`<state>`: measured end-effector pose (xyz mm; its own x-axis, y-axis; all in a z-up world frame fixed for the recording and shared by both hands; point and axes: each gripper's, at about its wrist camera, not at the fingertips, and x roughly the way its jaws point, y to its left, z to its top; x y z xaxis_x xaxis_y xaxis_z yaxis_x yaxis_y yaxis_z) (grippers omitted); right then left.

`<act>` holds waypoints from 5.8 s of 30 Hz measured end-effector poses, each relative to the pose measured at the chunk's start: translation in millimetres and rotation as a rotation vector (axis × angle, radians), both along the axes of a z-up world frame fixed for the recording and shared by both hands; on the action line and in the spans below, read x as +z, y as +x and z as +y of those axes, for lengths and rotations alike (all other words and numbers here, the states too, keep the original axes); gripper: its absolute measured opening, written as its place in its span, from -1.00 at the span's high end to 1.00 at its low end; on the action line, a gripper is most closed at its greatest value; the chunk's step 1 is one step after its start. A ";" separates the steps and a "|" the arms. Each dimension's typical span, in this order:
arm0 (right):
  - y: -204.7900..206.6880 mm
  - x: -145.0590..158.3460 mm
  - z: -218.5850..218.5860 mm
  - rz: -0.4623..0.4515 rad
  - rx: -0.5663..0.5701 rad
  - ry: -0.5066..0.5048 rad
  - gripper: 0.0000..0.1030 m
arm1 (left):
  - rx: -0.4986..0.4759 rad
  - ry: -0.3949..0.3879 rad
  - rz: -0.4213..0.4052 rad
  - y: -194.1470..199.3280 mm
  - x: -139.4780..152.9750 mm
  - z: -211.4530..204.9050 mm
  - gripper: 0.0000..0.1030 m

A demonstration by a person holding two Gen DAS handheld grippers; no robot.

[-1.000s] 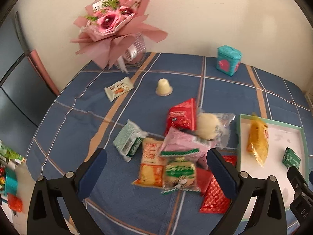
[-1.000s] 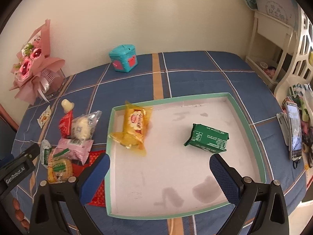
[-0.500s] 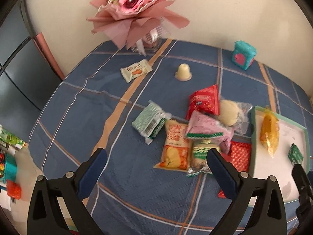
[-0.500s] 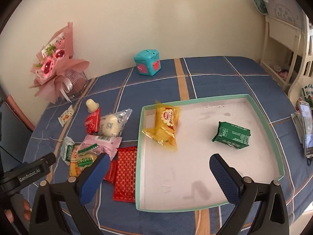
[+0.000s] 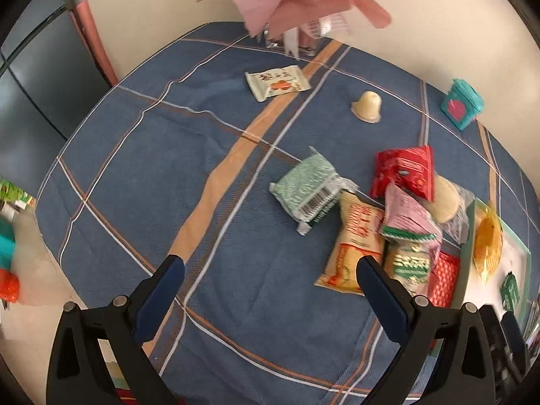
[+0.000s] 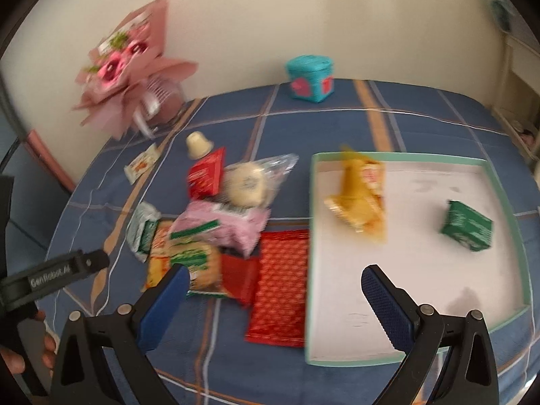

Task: Organize snacks
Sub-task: 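Move both grippers back toward the remaining snack pile, then grasp the Dalimuan roll with left gripper while right grasps cow-print biscuit, then carry Dalimuan roll and cow-print biscuit into the tray with both grippers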

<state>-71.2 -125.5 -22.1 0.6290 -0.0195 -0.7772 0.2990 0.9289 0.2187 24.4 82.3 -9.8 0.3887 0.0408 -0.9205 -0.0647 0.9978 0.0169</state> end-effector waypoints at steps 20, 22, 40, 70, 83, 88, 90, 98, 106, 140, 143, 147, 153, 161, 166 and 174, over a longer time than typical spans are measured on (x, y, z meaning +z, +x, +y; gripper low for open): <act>45.0 -31.1 59.1 0.063 0.120 -0.059 -0.95 | -0.036 -0.125 -0.025 32.5 -19.2 0.8 -0.97; 48.5 -33.8 64.5 0.069 0.145 -0.066 -0.93 | -0.048 -0.134 -0.018 34.5 -22.5 -2.3 -0.97; 60.2 -50.3 58.6 0.125 0.147 -0.081 -0.51 | -0.136 -0.175 0.096 40.6 -46.1 -33.3 -0.97; 56.2 -60.0 37.3 0.161 0.112 0.007 -0.26 | -0.210 -0.178 0.210 42.4 -82.4 -69.5 0.17; 52.7 -55.0 38.1 0.166 0.103 0.036 -0.22 | -0.177 -0.222 0.221 41.3 -60.6 -59.9 0.29; 51.6 -48.0 34.2 0.152 0.095 0.072 -0.21 | -0.164 -0.242 0.192 43.9 -51.2 -49.7 0.29; 50.7 -43.3 32.8 0.145 0.093 0.085 -0.21 | -0.161 -0.250 0.180 43.6 -46.1 -46.9 0.29; 43.1 -24.5 25.4 0.116 0.069 0.133 -0.21 | -0.142 -0.276 0.084 37.2 -12.5 -35.0 0.30; 32.4 -4.1 19.9 0.068 0.051 0.151 -0.21 | -0.122 -0.293 -0.002 30.1 11.5 -29.9 0.30; -46.5 -8.7 -145.0 0.160 -0.428 0.173 -0.21 | -0.433 -0.218 0.035 -36.1 9.1 -184.1 0.29; -58.5 -11.5 -162.0 0.174 -0.495 0.161 -0.21 | -0.495 -0.194 0.039 -48.5 6.1 -206.6 0.29; -76.4 -13.6 -181.4 0.191 -0.576 0.137 -0.21 | -0.570 -0.167 0.050 -62.3 0.6 -233.9 0.29; -89.0 -17.5 -197.5 0.203 -0.624 0.130 -0.21 | -0.632 -0.136 0.058 -74.1 -9.6 -258.5 0.29; -84.6 -35.3 -197.8 0.256 -0.609 0.165 -0.21 | -0.642 -0.087 0.096 -74.6 -29.5 -265.1 0.29; -81.9 -45.6 -193.5 0.292 -0.594 0.164 -0.21 | -0.642 -0.064 0.122 -72.8 -42.8 -265.9 0.29; -77.3 -65.9 -191.7 0.355 -0.577 0.194 -0.22 | -0.642 -0.043 0.162 -71.0 -61.0 -265.6 0.29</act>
<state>-148.4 -317.2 -88.0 0.2680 -0.1141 -0.9566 0.8162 0.5545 0.1625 -46.6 -183.3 -70.8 0.1802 -0.1914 -0.9648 0.5431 0.8372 -0.0646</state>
